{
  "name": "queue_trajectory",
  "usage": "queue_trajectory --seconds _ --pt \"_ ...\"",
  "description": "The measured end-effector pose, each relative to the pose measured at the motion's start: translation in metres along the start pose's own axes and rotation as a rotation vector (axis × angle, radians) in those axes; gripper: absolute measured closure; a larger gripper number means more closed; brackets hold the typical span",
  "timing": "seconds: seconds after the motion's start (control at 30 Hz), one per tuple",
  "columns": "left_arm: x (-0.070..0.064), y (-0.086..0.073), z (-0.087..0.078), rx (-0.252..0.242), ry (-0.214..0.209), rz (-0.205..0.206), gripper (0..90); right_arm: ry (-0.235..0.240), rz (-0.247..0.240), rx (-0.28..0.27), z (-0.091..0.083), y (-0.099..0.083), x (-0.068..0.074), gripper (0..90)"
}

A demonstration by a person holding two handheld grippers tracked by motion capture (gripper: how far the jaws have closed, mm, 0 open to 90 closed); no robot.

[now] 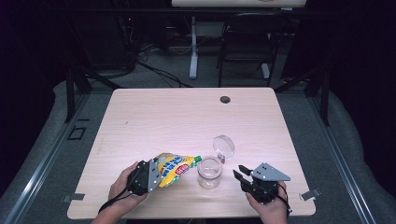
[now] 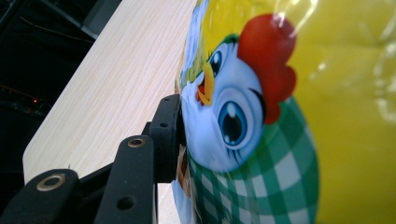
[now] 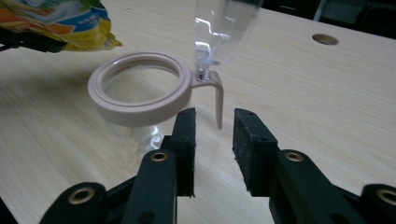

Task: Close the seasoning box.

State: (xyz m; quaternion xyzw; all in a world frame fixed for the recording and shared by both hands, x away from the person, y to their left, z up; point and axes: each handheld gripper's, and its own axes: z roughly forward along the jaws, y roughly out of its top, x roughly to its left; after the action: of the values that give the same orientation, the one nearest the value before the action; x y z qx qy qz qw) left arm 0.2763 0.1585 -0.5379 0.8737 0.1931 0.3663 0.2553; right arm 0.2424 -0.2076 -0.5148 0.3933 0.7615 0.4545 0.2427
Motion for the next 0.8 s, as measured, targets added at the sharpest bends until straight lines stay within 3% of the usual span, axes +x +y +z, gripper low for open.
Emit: queue_trajectory --seconds 0.27,0.43,0.53,0.8 --pt "-0.003 0.002 0.001 0.006 0.014 0.027 59.7 0.012 -0.089 -0.019 -0.002 0.008 0.023 70.8" --pt "-0.003 0.001 0.001 0.004 0.012 0.029 59.7 0.012 -0.124 -0.029 -0.002 0.012 0.028 70.1" --pt "-0.003 0.002 0.001 0.003 0.009 0.026 59.7 0.023 -0.125 -0.023 0.000 0.019 0.030 69.8" --pt "-0.004 0.003 0.002 0.007 0.001 0.036 59.7 0.068 -0.202 0.025 0.013 0.039 0.043 66.4"
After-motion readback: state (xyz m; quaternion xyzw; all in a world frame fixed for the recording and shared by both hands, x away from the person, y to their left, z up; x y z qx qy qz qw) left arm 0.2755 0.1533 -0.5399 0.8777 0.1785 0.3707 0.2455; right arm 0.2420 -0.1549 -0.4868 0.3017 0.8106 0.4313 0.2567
